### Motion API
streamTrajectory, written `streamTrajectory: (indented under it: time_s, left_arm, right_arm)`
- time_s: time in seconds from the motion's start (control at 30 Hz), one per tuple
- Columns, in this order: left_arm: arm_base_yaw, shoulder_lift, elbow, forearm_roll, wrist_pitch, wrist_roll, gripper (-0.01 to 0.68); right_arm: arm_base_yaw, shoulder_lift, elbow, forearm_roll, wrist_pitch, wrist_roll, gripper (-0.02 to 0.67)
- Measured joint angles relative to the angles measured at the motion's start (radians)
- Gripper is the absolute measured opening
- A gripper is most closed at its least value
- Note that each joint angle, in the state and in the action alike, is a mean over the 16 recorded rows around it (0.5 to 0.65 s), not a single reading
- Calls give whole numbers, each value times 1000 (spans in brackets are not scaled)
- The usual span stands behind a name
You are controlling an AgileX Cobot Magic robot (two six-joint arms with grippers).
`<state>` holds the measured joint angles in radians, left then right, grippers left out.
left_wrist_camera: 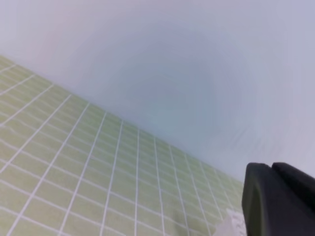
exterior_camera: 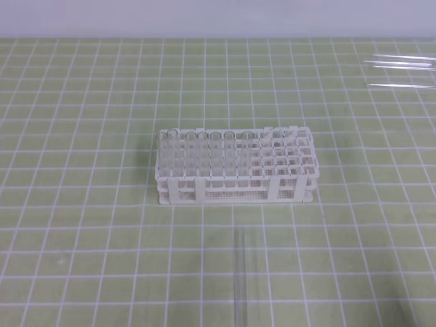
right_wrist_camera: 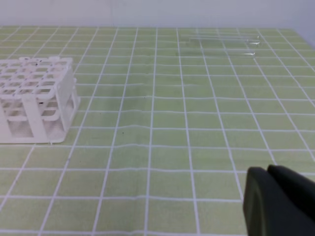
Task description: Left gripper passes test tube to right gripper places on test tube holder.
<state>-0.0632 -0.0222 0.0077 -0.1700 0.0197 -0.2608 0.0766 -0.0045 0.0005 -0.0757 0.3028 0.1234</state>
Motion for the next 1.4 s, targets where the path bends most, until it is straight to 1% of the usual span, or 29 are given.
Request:
streamTrajectory:
  time_s: [0.3,0.47,0.63,0.77,0.87,0.97,1.07,1.2,1.4]
  left_arm:
    - [0,-2,2,-14,-150,-82,-3]
    - [-1,-1,1,-9,-213,-177,-3]
    - [-20,3,-26,64,-179,-294,-3]
    - [-67,27,-78,132,-85,-345,-3]
    - [-119,60,-133,183,23,-351,-3]
    - [-198,130,-222,232,160,-302,-3]
    - [-286,227,-324,251,282,-219,-3]
    - [-404,400,-475,253,438,-90,-3]
    - [-557,717,-687,254,644,82,-2]
  right_arm:
    - [0,0,0,0,0,0,-18]
    - [0,0,0,0,0,0,-18]
    - [0,0,0,0,0,0,-18]
    - [0,0,0,0,0,0,-18]
    - [0,0,0,0,0,0,-18]
    - [0,0,0,0,0,0,-18]
    - [0,0,0,0,0,0,-18]
    - [0,0,0,0,0,0,-18]
    - [0,0,0,0,0,0,-18]
